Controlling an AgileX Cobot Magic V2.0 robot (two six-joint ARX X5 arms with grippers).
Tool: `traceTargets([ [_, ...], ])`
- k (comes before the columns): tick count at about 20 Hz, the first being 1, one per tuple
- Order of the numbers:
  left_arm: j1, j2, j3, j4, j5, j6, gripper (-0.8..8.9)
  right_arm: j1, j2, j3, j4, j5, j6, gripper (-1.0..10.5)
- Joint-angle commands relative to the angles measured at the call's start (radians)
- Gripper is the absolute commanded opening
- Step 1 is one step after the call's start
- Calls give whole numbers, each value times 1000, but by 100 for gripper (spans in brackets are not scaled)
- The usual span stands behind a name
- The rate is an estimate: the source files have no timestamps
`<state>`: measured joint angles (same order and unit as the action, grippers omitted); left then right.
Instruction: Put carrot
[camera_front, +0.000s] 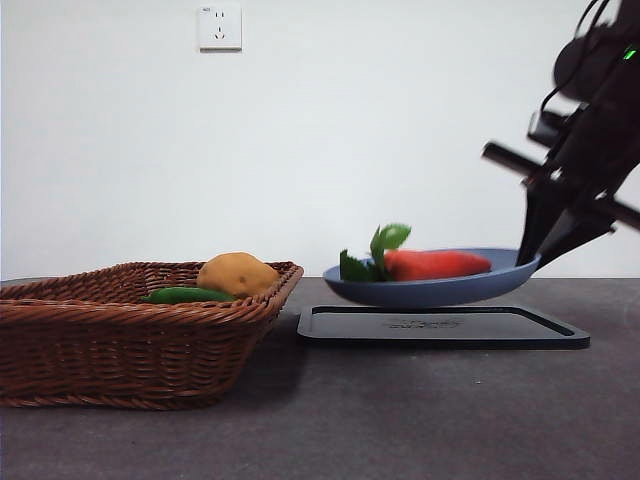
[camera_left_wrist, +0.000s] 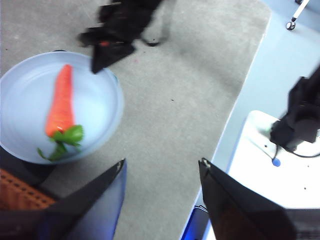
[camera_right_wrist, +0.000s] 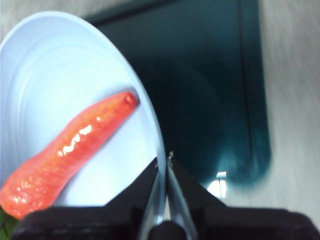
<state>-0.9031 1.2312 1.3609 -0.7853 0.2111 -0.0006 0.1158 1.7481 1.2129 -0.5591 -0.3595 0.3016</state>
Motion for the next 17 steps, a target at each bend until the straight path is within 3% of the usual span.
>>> traceTargets([
  [1, -5, -5, 16, -17, -1, 2, 258, 1, 95, 73, 6, -8, -7, 4],
  [6, -5, -4, 16, -31, -2, 2, 258, -1, 185, 105, 48, -7, -8, 22],
  [10, -5, -4, 16, -31, -8, 2, 258, -5, 187, 105, 64, -4, -23, 193],
  [12, -5, -4, 16, -31, -51, 5, 258, -8, 187, 105, 65, -4, -60, 271],
  [17, -5, 0, 16, 38, -216, 20, 258, -35, 111, 105, 2, -8, -97, 272],
])
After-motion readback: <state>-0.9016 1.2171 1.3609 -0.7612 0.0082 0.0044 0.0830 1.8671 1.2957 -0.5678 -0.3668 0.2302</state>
